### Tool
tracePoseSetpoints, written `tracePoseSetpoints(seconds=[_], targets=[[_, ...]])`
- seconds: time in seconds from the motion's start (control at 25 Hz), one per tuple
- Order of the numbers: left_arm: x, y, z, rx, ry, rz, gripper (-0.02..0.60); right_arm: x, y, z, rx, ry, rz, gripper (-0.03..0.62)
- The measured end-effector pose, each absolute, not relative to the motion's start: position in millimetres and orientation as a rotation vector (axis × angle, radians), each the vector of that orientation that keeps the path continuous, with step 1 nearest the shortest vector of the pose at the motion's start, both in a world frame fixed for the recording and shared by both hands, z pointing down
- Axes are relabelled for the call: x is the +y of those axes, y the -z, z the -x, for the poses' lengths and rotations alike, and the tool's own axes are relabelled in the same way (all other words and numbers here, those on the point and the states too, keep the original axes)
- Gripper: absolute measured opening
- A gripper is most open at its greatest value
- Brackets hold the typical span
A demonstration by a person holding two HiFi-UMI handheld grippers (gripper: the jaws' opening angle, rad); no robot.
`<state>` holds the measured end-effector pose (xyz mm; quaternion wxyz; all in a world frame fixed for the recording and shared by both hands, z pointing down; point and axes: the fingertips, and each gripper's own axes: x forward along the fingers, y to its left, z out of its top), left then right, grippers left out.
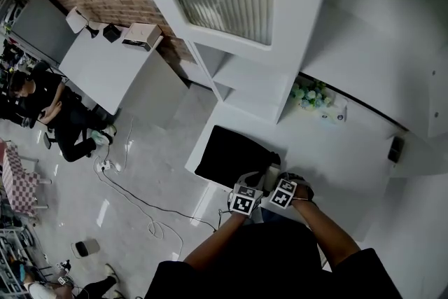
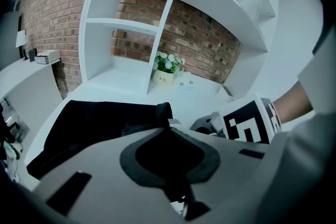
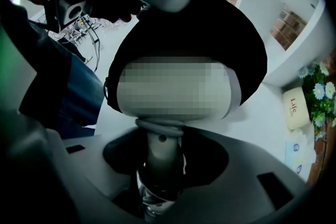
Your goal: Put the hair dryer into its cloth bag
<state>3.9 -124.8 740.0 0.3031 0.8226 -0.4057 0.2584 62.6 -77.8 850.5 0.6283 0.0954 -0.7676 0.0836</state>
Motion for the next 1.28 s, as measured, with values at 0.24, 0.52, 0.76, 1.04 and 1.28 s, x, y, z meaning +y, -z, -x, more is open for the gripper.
tracePoseSetpoints(seconds=[0.24,0.52,0.76,1.04,1.28], targets=[[-125.3,-742.8,-6.3,-1.052,-0.681,-2.179,0.04,-80.1,-829.3,-62.3,-1.869,-0.192,-0.238,0.275],[-130.1,-740.9,-10.4,-1.03,-0.665,-2.213,0.04,-75.2,-792.9,-99.9,-1.965,-0.253,-0.321,0.282],[-125.1,-744.8,-10.6,-0.987,-0.681,-2.206,0.04,-49.2,-821.4,-142.6,-1.86,-0.271,-0.28,0.282],[-123.4,-746.2,-16.4,-0.944,-0.716,-2.22,0.04,-52.0,-838.9,-150.4,-1.854,-0.346,-0.321,0.282],[-124.1,-746.8,-19.8,-0.948,-0.72,-2.217,0.04,-51.0,-834.8,-148.1,-1.922,-0.385,-0.31,0.253]])
